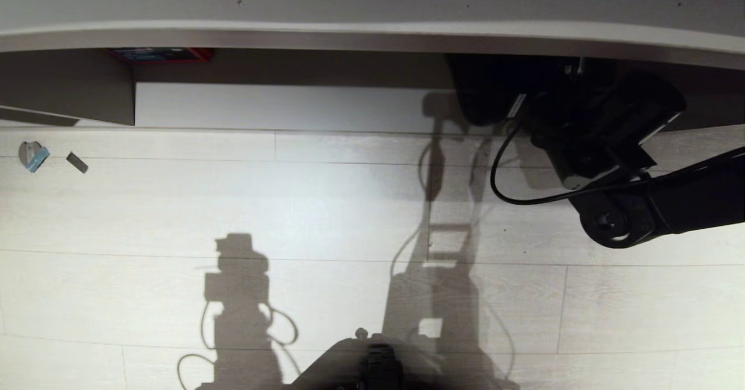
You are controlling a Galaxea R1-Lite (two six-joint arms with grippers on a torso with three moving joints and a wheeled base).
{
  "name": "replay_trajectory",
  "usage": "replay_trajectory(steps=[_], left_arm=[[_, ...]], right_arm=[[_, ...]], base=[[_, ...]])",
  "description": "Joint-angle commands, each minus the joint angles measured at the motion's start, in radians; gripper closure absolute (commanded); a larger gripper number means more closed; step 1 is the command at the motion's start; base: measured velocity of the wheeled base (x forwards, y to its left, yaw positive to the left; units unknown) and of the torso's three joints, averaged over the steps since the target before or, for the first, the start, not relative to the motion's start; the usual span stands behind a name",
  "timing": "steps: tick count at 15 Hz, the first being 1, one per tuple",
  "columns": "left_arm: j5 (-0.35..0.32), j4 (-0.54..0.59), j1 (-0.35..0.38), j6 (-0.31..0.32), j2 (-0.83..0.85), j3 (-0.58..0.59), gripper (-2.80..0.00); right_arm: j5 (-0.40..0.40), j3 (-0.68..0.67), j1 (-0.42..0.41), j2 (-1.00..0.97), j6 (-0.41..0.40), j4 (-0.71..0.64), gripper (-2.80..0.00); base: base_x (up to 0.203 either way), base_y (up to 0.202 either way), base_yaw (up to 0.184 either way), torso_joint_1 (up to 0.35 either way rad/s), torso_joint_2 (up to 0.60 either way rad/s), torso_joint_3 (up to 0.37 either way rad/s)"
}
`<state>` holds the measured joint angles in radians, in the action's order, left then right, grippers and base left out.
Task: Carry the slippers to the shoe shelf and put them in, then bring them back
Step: Pick up the slippers in the shoe cabinet
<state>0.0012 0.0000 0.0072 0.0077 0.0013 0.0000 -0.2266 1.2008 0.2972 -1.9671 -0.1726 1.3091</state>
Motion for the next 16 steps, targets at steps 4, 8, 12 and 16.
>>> replay_trajectory(steps=[4, 8, 12, 16], left_arm=[[0.0, 0.0, 0.0, -0.002, 0.0, 0.0, 0.0], [0.0, 0.0, 0.0, -0.002, 0.0, 0.0, 0.0], [0.0, 0.0, 0.0, -0.003, 0.0, 0.0, 0.0], [0.0, -0.001, 0.0, -0.003, 0.0, 0.0, 0.0]], right_arm=[[-0.005, 0.123, 0.001, -0.091, -0.001, 0.037, -2.8], [-0.019, 0.261, 0.0, -0.161, -0.004, 0.069, -2.8], [-0.02, 0.342, 0.0, -0.217, -0.003, 0.044, 0.0], [-0.022, 0.464, -0.004, -0.273, -0.004, 0.035, 0.0]], base=[[0.0, 0.0, 0.0, 0.0, 0.0, 0.0], [0.0, 0.0, 0.0, 0.0, 0.0, 0.0], [0.0, 0.0, 0.0, 0.0, 0.0, 0.0], [0.0, 0.0, 0.0, 0.0, 0.0, 0.0]])
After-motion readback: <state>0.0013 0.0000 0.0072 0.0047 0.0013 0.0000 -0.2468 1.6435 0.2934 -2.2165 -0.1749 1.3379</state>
